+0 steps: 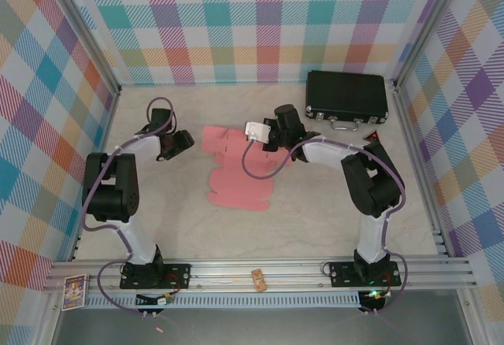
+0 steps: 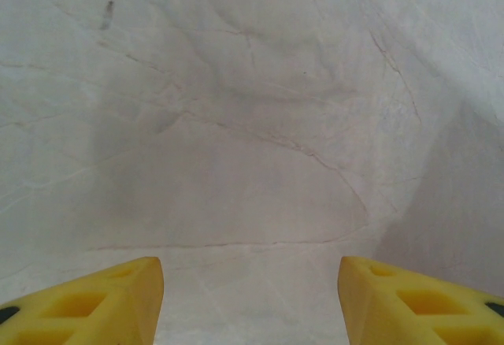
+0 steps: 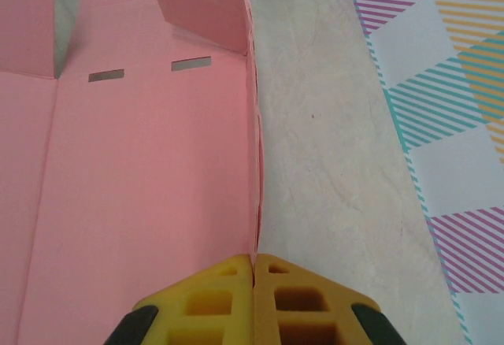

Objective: Fold the paper box

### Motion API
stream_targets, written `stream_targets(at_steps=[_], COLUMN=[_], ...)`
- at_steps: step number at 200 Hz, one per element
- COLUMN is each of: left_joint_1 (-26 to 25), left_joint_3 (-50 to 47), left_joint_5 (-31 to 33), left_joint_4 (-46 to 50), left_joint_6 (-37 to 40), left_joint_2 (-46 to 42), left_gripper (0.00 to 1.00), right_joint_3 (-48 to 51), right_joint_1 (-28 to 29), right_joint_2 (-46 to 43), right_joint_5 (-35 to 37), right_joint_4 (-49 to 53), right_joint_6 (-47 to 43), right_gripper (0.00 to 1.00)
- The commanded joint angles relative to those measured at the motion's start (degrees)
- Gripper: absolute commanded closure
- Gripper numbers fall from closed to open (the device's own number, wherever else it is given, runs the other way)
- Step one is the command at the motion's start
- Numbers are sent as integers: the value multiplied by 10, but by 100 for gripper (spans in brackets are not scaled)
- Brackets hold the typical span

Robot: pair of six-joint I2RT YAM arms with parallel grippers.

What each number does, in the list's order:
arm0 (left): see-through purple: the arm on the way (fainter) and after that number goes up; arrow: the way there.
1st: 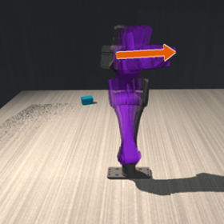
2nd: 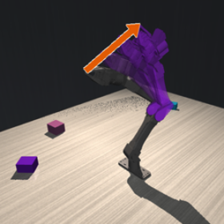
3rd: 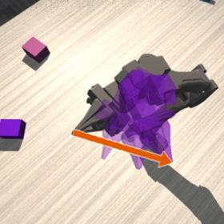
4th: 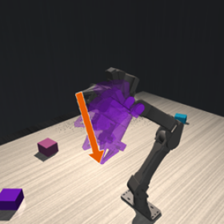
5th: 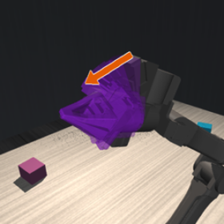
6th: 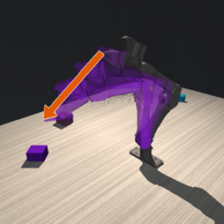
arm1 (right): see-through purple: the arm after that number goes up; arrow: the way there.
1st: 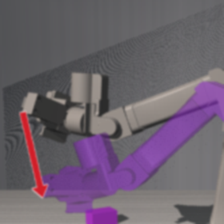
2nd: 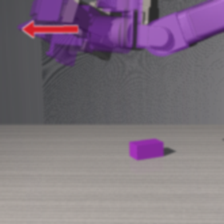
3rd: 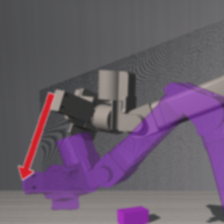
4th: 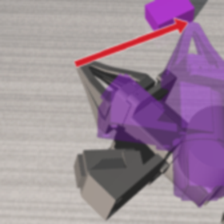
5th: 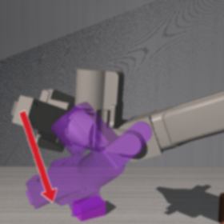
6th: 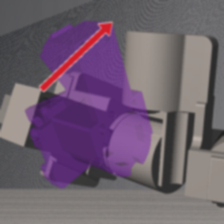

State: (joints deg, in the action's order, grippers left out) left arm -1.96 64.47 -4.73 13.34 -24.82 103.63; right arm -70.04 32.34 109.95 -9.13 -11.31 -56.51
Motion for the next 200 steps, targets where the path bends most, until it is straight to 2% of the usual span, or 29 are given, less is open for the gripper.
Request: stream_targets(at_steps=[1,25,86,136,180,200], left_joint_1=[5,8,5,5,3,-3], left_joint_3=[45,84,147,121,90,78], left_joint_5=[-16,-21,-156,-251,-306,-310], left_joint_4=[30,53,65,56,40,37], left_joint_6=[7,10,28,38,46,47], left_joint_2=[27,65,121,101,79,66], left_gripper=[42,47,48,52,56,57], right_joint_3=[10,15,12,10,11,10], right_joint_1=[8,10,22,25,29,31], right_joint_2=[-22,-27,-25,-17,-10,-6], right_joint_5=[-10,-12,-10,2,12,19], right_joint_4=[-25,-34,-38,-40,-43,-44], right_joint_6=[-20,-21,-23,-24,-28,-30], right_gripper=[96,96,96,95,95,96])
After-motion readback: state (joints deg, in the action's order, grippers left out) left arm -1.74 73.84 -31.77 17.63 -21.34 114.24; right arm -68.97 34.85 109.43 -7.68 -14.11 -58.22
